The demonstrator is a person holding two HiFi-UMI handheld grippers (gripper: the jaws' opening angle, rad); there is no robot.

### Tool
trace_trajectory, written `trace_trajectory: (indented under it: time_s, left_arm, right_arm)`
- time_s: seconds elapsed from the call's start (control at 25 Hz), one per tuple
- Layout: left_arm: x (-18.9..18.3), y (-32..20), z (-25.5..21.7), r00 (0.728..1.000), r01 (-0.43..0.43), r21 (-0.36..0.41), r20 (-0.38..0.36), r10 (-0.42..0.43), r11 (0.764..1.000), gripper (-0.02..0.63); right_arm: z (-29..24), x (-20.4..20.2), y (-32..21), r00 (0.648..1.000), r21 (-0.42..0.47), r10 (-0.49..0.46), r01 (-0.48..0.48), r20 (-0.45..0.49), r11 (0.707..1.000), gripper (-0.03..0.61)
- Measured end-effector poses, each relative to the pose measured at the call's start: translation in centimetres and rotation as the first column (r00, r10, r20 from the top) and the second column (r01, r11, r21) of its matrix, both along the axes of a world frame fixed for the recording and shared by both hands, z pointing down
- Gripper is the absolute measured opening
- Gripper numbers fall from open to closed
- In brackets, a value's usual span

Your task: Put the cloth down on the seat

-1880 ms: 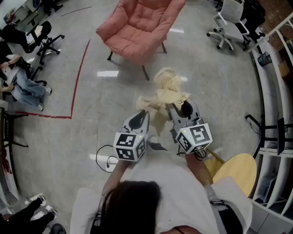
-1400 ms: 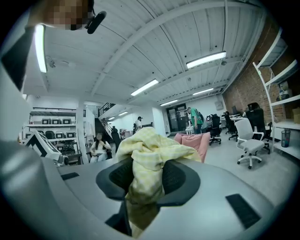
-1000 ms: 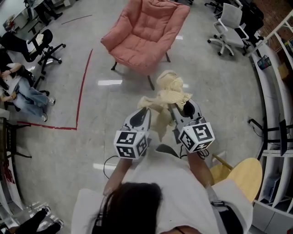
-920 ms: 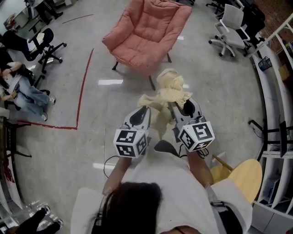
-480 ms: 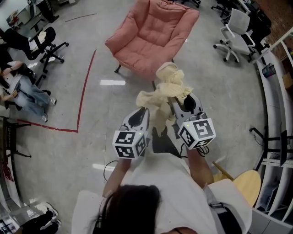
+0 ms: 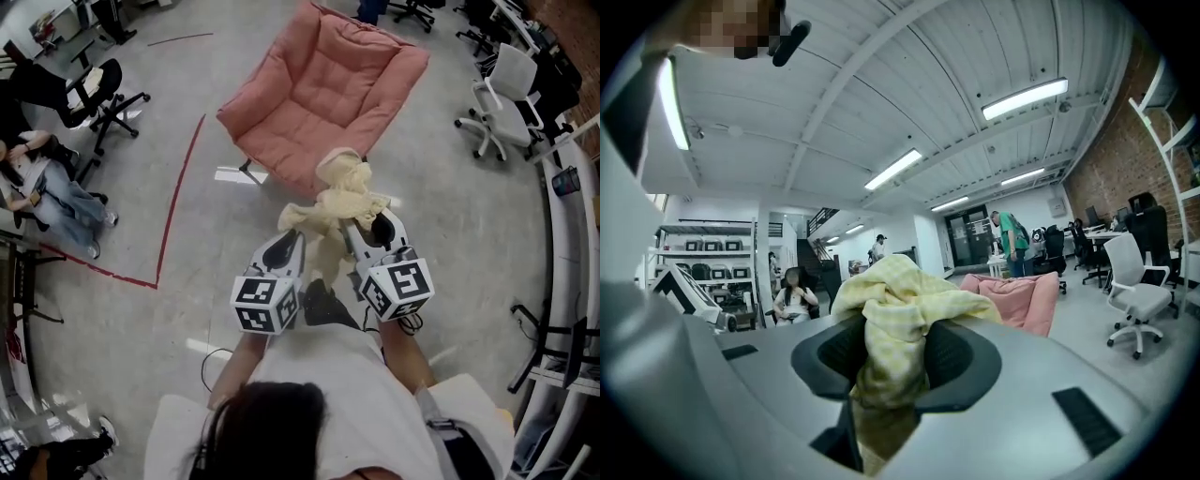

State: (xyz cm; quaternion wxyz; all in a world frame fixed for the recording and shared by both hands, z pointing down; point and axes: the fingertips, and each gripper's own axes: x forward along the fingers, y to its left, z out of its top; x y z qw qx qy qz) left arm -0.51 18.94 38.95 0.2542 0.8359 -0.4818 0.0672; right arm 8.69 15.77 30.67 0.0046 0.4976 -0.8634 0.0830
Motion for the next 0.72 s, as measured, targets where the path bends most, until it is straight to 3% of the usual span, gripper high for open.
trace_trajectory:
  time_s: [0.36, 0.72]
  left_arm:
    - [2.8, -10.0, 0.8, 0.998, 0.058, -0.025, 0.015, -0.058, 0.998, 0.061]
    - [3.9, -15.6, 1.1, 0.993, 0.117, -0.008, 0.02, -0.116, 0.993, 0.054]
  right_arm:
    - [1.0, 2.9, -10.7, 0.998, -0.025, -0.069, 0.069, -0.011, 0.997, 0.153]
    - [1.9, 4.0, -16.8, 0.993, -0.037, -0.119, 0.119, -0.002, 0.992, 0.153]
